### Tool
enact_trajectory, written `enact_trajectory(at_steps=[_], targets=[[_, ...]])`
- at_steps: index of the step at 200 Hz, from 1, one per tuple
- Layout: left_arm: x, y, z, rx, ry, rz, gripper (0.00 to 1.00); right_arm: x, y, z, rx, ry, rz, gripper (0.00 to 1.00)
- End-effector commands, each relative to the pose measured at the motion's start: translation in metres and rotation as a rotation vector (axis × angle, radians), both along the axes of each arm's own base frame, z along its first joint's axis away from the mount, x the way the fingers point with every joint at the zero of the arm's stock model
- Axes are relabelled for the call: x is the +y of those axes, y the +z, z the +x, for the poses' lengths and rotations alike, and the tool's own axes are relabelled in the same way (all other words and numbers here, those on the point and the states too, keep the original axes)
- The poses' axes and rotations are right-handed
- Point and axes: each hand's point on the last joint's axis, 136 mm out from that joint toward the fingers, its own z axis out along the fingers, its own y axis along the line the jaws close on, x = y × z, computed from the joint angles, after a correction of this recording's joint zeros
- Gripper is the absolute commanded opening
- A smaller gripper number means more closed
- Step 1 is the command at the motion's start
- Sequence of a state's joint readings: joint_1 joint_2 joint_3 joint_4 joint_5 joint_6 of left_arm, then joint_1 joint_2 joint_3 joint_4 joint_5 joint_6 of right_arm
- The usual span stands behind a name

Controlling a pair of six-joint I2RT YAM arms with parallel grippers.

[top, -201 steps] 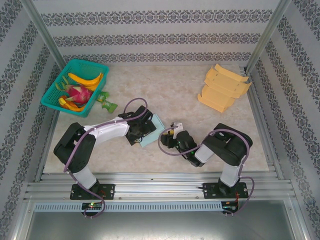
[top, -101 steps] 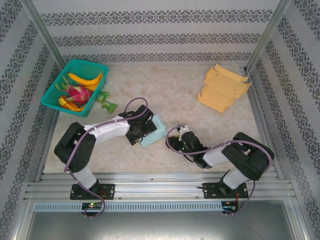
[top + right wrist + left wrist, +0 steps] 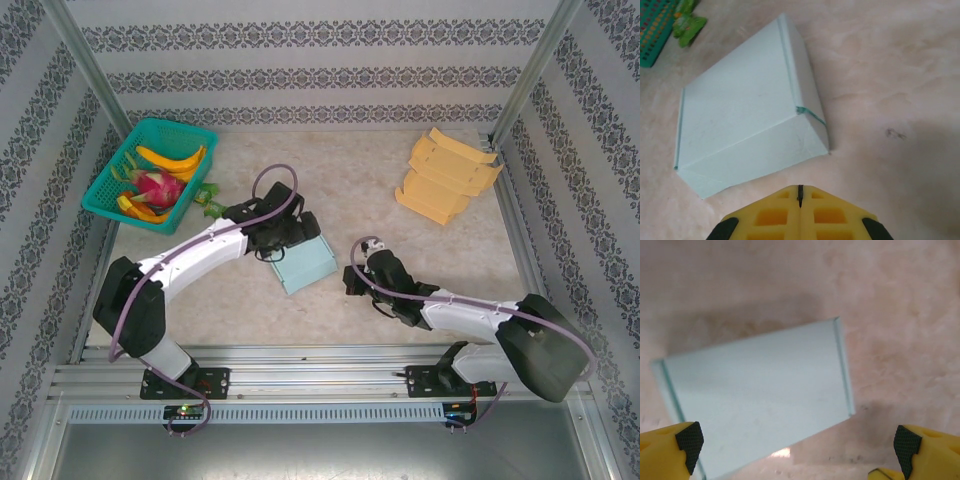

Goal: Fold the paper box

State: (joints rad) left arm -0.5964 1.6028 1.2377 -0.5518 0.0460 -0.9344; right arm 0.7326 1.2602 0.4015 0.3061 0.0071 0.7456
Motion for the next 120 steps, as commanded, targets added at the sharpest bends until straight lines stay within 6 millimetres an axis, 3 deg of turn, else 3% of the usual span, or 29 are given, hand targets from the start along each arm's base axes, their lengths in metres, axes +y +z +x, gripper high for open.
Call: enact_trajectory(at_steps=[1, 28, 52, 90, 120], targets=[[0.008, -0.012, 0.036, -0.056, -0.140, -0.016, 1.00, -0.016, -0.009, -0.002, 0.140, -0.148, 0.013, 0.00], [0.003, -0.017, 0.066, -0.118, -0.254, -0.074, 1.00, -0.008, -0.009, -0.007, 0.221, -0.178, 0.089, 0.00], [-0.002, -0.027, 0.081, -0.166, -0.330, -0.054, 1.00, -0.002, -0.010, -0.006, 0.267, -0.182, 0.127, 0.00], [-0.017, -0.033, 0.085, -0.218, -0.384, -0.130, 1.00, 0.012, -0.014, 0.002, 0.332, -0.153, 0.164, 0.00], [-0.022, -0.051, 0.084, -0.179, -0.375, -0.155, 1.00, 0.014, -0.022, 0.012, 0.348, -0.170, 0.169, 0.00]])
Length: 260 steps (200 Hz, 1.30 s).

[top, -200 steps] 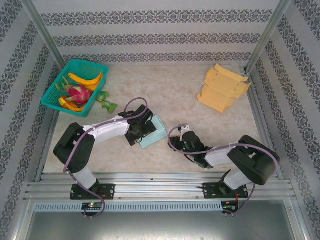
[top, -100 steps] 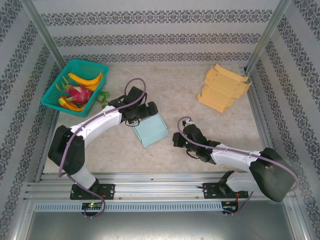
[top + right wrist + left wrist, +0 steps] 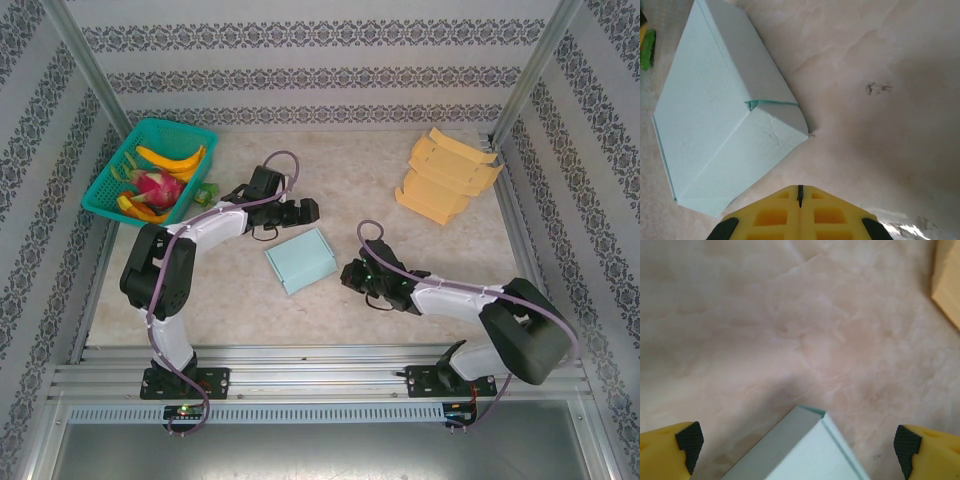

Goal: Fold the paper box

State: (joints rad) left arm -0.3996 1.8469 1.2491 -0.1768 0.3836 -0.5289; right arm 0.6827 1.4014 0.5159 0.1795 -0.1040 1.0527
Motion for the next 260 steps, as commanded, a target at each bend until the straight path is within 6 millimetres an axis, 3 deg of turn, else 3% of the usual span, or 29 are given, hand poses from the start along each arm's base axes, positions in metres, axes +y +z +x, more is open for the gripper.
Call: enact_trajectory(at_steps=[1, 34, 86, 148, 179, 210, 240, 260], targets=[[-0.012, -0.012, 0.002, -0.014, -0.050, -0.038, 1.00, 0.008, 0.002, 0.008, 0.020, -0.010, 0.048, 0.00], [-0.010, -0.031, -0.001, 0.018, -0.040, -0.023, 1.00, 0.010, -0.010, 0.014, 0.048, -0.010, 0.043, 0.00], [-0.024, -0.049, -0.024, 0.060, -0.087, -0.013, 1.00, 0.008, -0.029, 0.023, 0.102, -0.017, 0.071, 0.00], [-0.061, -0.069, -0.057, 0.133, -0.150, -0.022, 1.00, 0.011, -0.046, 0.034, 0.111, -0.021, 0.084, 0.00], [-0.094, -0.067, -0.077, 0.153, -0.221, -0.081, 1.00, 0.015, -0.046, 0.046, 0.069, -0.013, 0.090, 0.00], [-0.122, -0.058, -0.085, 0.177, -0.251, -0.185, 1.00, 0.027, -0.045, 0.053, 0.066, 0.020, 0.116, 0.00], [-0.139, -0.048, -0.089, 0.192, -0.264, -0.251, 1.00, 0.033, -0.036, 0.062, 0.028, 0.026, 0.144, 0.00], [-0.136, -0.047, -0.085, 0.204, -0.231, -0.233, 1.00, 0.035, -0.028, 0.064, 0.007, 0.037, 0.157, 0.00]])
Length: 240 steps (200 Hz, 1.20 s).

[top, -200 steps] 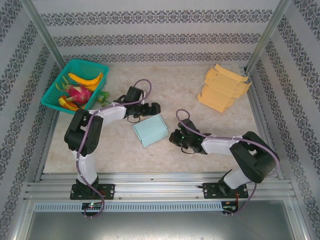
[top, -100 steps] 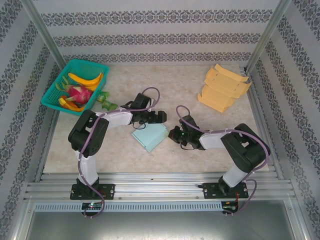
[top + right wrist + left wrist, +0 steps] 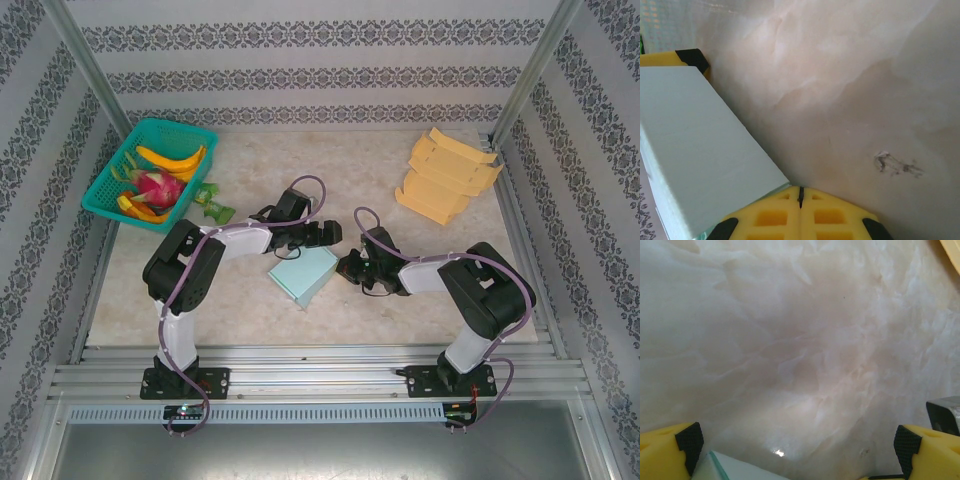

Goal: Fold the paper box

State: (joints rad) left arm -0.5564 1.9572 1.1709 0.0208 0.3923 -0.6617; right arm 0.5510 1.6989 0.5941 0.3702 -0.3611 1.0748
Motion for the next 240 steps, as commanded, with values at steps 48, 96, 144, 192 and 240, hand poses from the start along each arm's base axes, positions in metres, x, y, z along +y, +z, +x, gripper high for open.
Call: enact_trajectory(at_steps=[48, 96, 144, 192, 240], targets=[[0.002, -0.011, -0.004, 0.131, 0.067, 0.021, 1.00, -0.013, 0.011, 0.022, -0.128, -0.059, -0.047, 0.00], [0.060, -0.010, 0.020, 0.099, 0.228, 0.117, 1.00, -0.039, 0.007, -0.003, -0.088, -0.051, -0.085, 0.00], [0.090, 0.007, 0.000, 0.084, 0.276, 0.137, 1.00, -0.042, 0.011, -0.041, -0.091, -0.004, -0.122, 0.00], [0.100, 0.004, -0.041, 0.098, 0.260, 0.141, 1.00, -0.019, 0.020, -0.076, -0.137, 0.046, -0.155, 0.00], [0.091, -0.010, -0.063, 0.124, 0.247, 0.130, 1.00, 0.018, 0.018, -0.093, -0.138, 0.090, -0.118, 0.00]])
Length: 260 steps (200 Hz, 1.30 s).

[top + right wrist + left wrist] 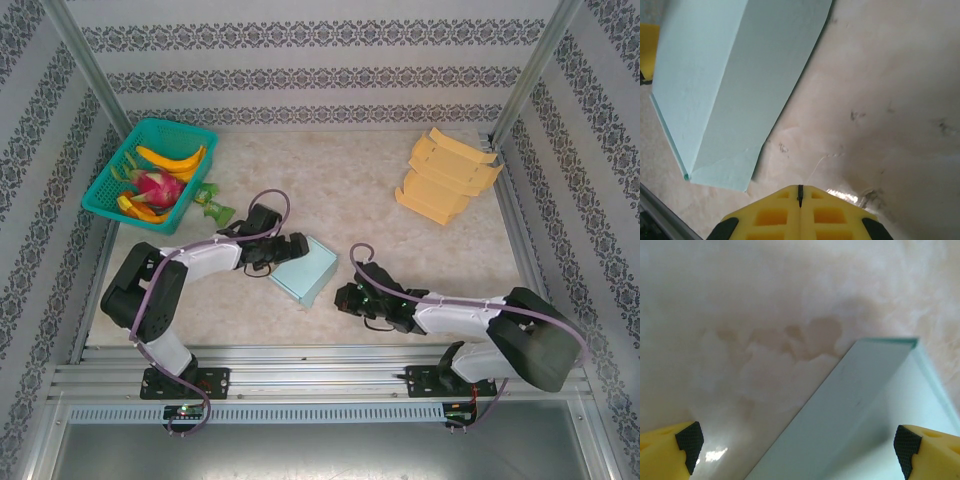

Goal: Fold the paper box

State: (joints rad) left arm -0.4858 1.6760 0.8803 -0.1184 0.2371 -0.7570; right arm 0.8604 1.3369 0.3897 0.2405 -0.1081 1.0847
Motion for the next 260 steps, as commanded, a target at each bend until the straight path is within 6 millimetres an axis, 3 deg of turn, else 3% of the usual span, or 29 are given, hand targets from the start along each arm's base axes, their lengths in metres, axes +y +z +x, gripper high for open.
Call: enact_trajectory(at_steps=[1, 51, 160, 213, 240, 260], targets=[[-0.006, 0.001, -0.010, 0.006, 0.009, -0.014, 1.00, 0.011, -0.003, 0.000, -0.006, -0.036, 0.002, 0.00], [-0.004, 0.005, -0.029, -0.018, 0.020, 0.056, 1.00, 0.036, -0.018, -0.007, 0.031, -0.020, 0.032, 0.00], [0.001, -0.018, -0.054, 0.007, 0.118, 0.096, 1.00, 0.070, -0.027, -0.019, 0.077, 0.003, 0.101, 0.00], [-0.029, -0.037, -0.092, 0.041, 0.131, 0.003, 1.00, 0.094, -0.022, -0.013, 0.077, -0.064, 0.266, 0.00], [-0.047, -0.034, -0.101, 0.041, 0.109, -0.028, 1.00, 0.119, -0.014, -0.014, 0.084, -0.033, 0.358, 0.01], [-0.061, -0.029, -0.103, 0.040, 0.083, -0.052, 1.00, 0.124, -0.010, -0.014, 0.059, -0.042, 0.382, 0.01]])
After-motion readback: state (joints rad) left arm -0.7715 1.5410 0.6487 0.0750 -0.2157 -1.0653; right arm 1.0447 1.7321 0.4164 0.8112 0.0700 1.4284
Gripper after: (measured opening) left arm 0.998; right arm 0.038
